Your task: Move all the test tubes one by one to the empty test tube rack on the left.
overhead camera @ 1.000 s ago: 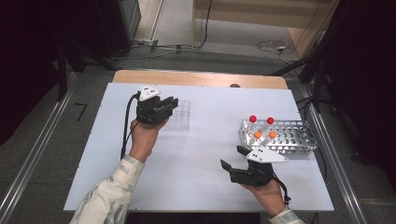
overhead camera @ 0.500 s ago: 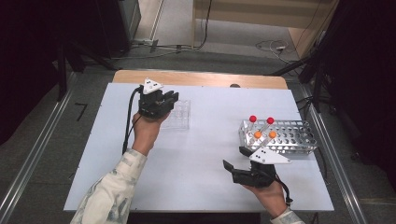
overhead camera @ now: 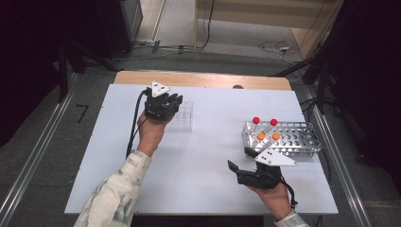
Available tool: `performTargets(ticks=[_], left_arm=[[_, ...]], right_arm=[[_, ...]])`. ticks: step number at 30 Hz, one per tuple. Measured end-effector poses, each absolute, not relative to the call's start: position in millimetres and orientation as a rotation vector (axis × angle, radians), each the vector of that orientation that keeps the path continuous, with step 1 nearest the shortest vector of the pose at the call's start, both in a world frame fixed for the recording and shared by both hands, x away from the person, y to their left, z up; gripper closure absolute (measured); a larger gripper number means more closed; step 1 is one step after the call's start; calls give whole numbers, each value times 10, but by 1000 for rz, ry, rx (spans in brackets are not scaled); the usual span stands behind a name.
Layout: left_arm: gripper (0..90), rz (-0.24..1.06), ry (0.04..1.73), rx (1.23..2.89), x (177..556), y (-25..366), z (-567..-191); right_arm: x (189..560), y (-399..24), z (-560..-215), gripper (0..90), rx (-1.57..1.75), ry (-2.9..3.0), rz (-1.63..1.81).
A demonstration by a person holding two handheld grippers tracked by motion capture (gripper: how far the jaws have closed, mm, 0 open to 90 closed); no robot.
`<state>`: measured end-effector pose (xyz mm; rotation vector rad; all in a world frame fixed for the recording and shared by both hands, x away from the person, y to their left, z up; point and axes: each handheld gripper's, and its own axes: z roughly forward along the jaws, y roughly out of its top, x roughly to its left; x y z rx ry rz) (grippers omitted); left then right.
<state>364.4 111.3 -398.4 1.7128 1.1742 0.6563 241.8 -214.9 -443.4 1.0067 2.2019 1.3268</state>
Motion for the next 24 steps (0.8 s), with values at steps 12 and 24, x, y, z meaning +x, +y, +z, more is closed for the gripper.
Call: performTargets(ticks=[12, 24], left_arm=[[738, 645, 1200, 1749, 3653, 1060, -4256], [524, 631, 1203, 1714, 3573, 1087, -4196]], right_arm=[[2423, -2156, -4438, 221, 1010, 2196, 1322], [2423, -2186, -4431, 223, 1013, 2186, 1324]])
